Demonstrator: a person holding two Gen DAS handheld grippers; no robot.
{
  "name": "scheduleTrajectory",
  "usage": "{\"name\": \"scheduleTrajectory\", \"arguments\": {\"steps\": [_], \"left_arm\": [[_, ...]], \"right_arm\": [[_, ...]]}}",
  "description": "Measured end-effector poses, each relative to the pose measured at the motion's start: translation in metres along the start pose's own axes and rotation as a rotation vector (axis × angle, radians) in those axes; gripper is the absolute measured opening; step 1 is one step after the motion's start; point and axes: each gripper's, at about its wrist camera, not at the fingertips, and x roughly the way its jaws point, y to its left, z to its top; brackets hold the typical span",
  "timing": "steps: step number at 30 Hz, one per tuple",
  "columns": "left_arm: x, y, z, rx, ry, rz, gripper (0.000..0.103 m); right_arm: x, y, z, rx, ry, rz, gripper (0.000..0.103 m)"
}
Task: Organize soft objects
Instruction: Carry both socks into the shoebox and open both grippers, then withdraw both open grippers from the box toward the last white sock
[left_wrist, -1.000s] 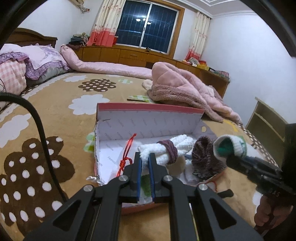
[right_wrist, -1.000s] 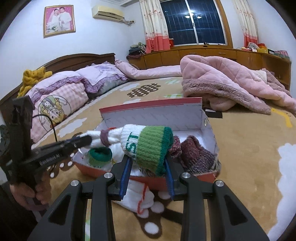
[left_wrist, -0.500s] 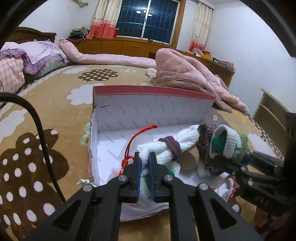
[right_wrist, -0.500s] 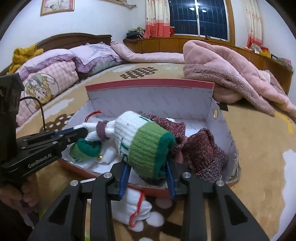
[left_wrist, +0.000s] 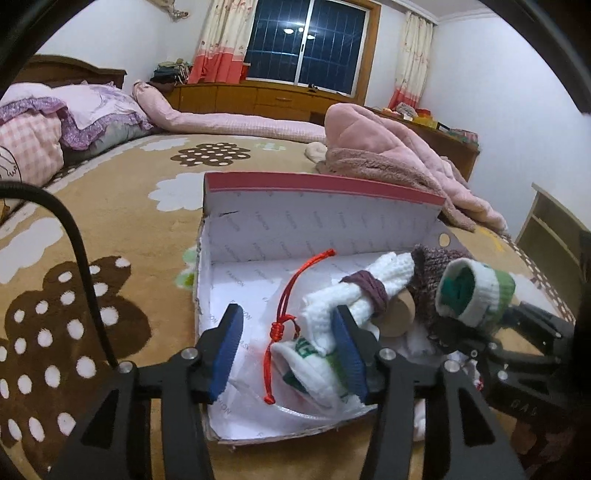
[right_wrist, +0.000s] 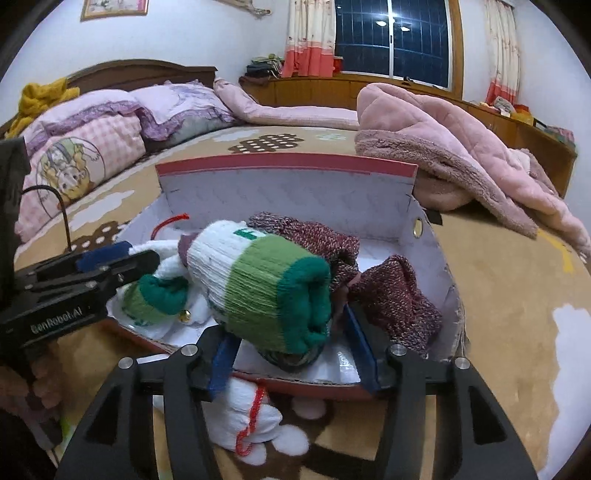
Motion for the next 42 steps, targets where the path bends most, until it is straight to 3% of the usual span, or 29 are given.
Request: {"name": "scheduleTrajectory", "arguments": {"steps": [8, 10, 17, 20, 27, 33, 38, 42], "left_arm": [[-0.002, -0.002, -0.001, 0.014, -0.012, 0.015, 0.059], [-0.005, -0.003, -0.001, 0.017, -0.025, 0.026, 0.07], [-0.024, -0.021, -0.007, 0.106, -0.072, 0.119, 0.078], [-0.031, -0.027, -0.011, 0.13, -0.069, 0.081, 0.079], [-0.045, -0.027, -0.013, 0.071, -0.049, -0.004, 0.078], [-0.067, -0.033, -0.022, 0.146, -0.089, -0.018, 0.078], [-0.07, -0.028, -0.032, 0.123, -0.021, -0.109, 0.078], [-0.069, -0.028, -0.039, 0.131, 0.01, -0.13, 0.078]], "right_arm": [[-0.005, -0.001, -0.001, -0.002, -0.023, -0.022, 0.073], [-0.007, -0.002, -0.001, 0.004, -0.025, -0.021, 0.074], [-0.02, 0.006, -0.003, -0.034, -0.044, -0.004, 0.078], [-0.028, 0.009, -0.005, -0.052, -0.049, 0.006, 0.078], [-0.041, 0.01, -0.013, -0.07, -0.044, 0.025, 0.079], [-0.057, 0.003, -0.021, -0.059, -0.073, 0.009, 0.079], [-0.068, -0.006, -0.028, -0.034, -0.077, 0.03, 0.079], [-0.065, -0.009, -0.036, -0.027, -0.033, 0.062, 0.079]]}}
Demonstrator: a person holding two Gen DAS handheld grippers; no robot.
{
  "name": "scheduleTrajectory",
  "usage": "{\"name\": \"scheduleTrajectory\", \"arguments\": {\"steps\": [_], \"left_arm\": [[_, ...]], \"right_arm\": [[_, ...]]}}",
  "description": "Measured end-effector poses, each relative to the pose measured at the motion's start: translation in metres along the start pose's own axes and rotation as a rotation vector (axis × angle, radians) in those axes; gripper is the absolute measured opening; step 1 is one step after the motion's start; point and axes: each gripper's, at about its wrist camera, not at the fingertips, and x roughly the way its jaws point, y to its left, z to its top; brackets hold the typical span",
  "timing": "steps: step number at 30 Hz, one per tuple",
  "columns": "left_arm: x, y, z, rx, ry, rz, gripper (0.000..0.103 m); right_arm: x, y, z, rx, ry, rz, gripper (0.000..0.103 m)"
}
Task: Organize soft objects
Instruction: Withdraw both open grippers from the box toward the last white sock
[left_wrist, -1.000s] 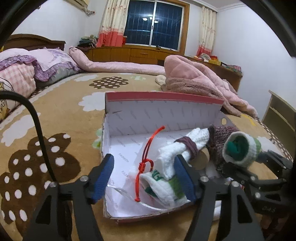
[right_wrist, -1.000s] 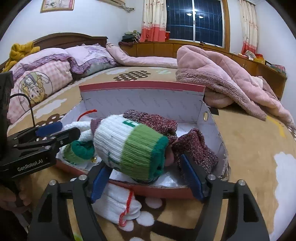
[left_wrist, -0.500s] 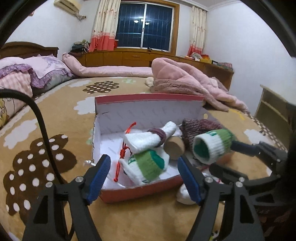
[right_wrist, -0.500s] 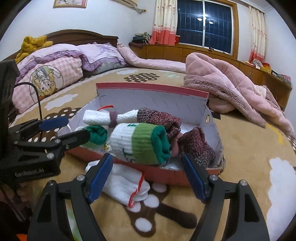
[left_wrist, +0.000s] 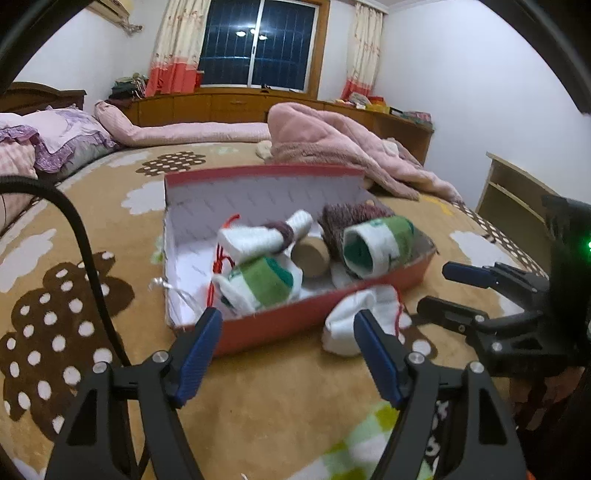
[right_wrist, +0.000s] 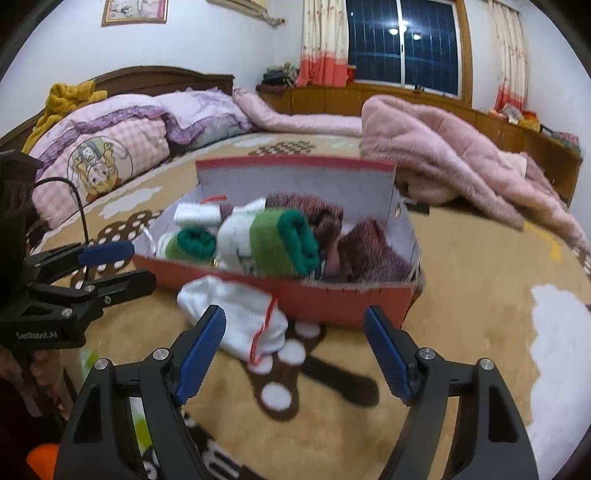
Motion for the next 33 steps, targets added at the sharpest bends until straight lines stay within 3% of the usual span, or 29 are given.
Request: {"name": "scheduleTrajectory", "arguments": {"steps": [11, 16, 22, 25, 27, 33], "left_arm": [[0.012, 0.004, -0.025, 0.045, 0.096, -0.097, 0.071], [0.019, 0.001, -0.03, 0.045, 0.117, -0.119, 0.071], [0.025, 0.0, -0.017, -0.034, 0.109, -0.198, 0.071], [0.042, 0.0, -0.011, -0.106, 0.146, -0.23, 0.071], [0.058, -0.001, -0.008, -0.124, 0.184, -0.219, 0.071], [0.07, -0.005, -0.001, -0.18, 0.171, -0.259, 0.071]], "right_arm": [[0.009, -0.021, -0.032, 0.086, 0.136, 0.056, 0.079], [0.013, -0.021, -0.038, 0.073, 0.158, 0.055, 0.079], [0.017, -0.022, -0.039, 0.096, 0.16, 0.051, 0.079], [0.02, -0.019, -0.038, 0.091, 0.154, 0.022, 0.079], [0.021, -0.018, -0.037, 0.095, 0.15, 0.011, 0.079], [0.023, -0.018, -0.036, 0.109, 0.148, 0.008, 0.079]]}}
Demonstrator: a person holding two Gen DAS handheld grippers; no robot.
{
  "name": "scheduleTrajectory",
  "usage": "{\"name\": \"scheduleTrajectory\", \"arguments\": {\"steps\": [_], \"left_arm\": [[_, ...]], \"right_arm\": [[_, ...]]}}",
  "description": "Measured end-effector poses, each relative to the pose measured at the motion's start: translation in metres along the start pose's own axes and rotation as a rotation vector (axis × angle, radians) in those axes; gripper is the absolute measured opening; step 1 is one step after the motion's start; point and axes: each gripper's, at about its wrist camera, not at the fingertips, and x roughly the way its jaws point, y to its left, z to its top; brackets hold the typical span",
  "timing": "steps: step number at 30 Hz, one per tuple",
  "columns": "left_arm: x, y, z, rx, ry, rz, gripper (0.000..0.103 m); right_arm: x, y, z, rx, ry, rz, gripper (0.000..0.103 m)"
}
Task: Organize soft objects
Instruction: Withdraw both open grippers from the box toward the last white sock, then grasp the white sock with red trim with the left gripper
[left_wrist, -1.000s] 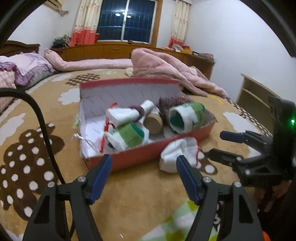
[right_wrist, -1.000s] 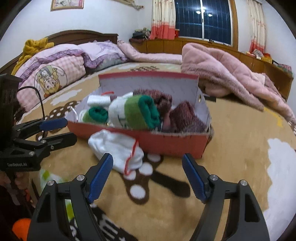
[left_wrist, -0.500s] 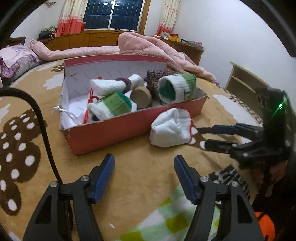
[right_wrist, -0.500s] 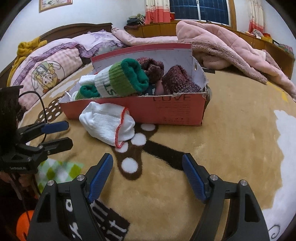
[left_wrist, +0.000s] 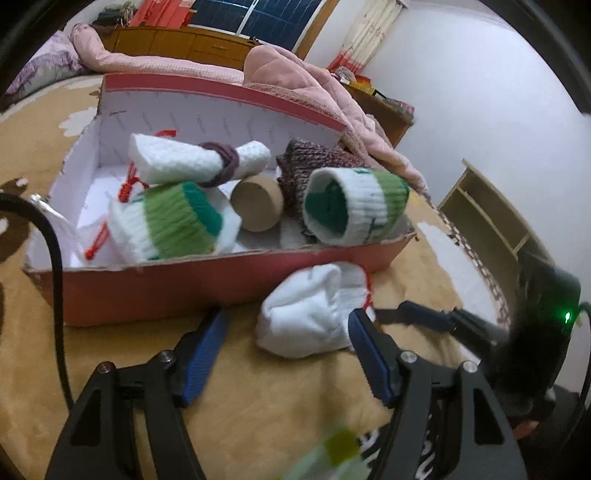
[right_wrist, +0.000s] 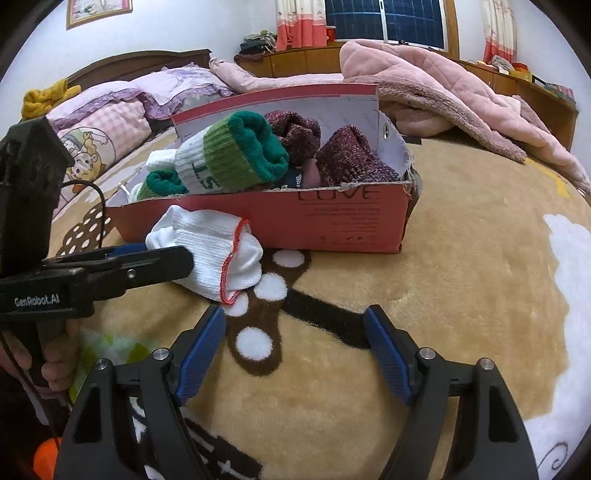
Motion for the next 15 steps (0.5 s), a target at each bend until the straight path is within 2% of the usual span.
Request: {"name": "scheduleTrajectory", "arguments": {"steps": [3, 5, 7, 15], "left_arm": [[0.004, -0.005, 0.0, 0.026, 0.018, 0.004, 0.034], [0.007, -0.009, -0.002, 0.045, 0.023, 0.015, 0.024], [0.006, -0.014, -0.004, 0.072, 0.016, 0.014, 0.02], [-0.003, -0.012, -0.013, 0.09, 0.012, 0.002, 0.019]], "right_arm": [[0.0, 0.0, 0.0, 0.005, -0.002, 0.005, 0.079], [0.0, 0.0, 0.0, 0.004, -0.002, 0.005, 0.079], [0.001, 0.0, 0.0, 0.0, 0.0, 0.0, 0.079], [0.001, 0.0, 0.0, 0.0, 0.0, 0.002, 0.079]]}}
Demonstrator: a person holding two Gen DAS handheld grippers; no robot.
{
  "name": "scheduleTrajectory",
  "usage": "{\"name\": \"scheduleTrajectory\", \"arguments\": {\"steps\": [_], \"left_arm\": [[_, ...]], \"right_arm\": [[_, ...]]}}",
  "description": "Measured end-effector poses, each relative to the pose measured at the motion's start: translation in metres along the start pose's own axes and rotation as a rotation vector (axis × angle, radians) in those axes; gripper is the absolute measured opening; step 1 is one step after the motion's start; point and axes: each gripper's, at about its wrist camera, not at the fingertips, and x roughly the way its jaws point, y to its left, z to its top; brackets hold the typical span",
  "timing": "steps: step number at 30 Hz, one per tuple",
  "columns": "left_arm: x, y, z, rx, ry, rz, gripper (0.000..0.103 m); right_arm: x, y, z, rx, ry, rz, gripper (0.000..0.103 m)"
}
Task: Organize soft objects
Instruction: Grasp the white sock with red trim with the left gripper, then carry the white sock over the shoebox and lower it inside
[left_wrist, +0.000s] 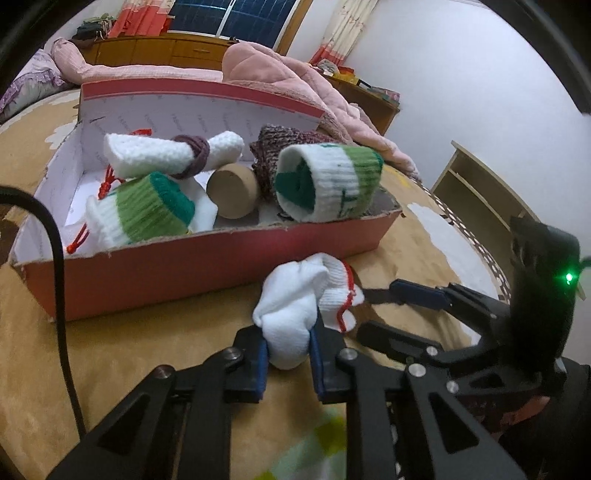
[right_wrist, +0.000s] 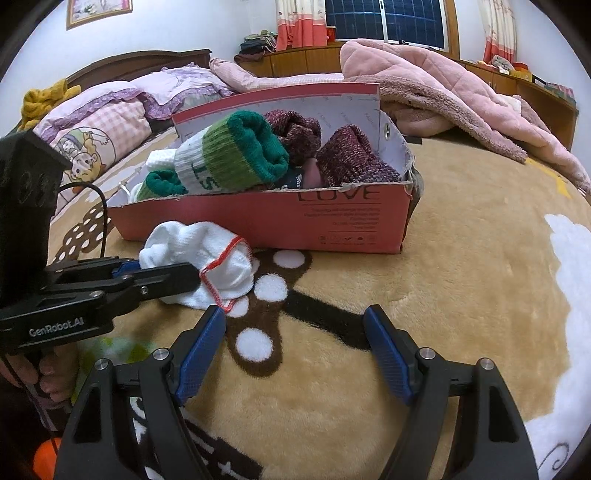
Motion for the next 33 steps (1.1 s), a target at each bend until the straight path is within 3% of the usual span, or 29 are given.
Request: {"name": "scheduleTrajectory", "arguments": {"steps": [16, 23, 29, 33], "left_arm": [[-0.027, 0.015, -0.024, 0.012, 0.0, 0.002, 0.019], [-0.019, 0.004, -0.025, 0.059, -0.013, 0.056, 0.019], [-0.014, 0.014, -0.019, 0.012, 0.019, 0.004, 0.019], [-0.014, 0.012, -0.019, 0.03, 0.017, 0.016, 0.019]], "right_arm": [[0.0, 0.017, 0.0, -0.054, -0.012, -0.019, 0.079], [0.008, 0.022, 0.004, -0.043, 0.004, 0.002, 0.079], [0.011, 0.024, 0.005, -0.046, 0.009, -0.013, 0.079], [0.011, 0.025, 0.005, -0.051, 0.011, -0.016, 0.079]]}}
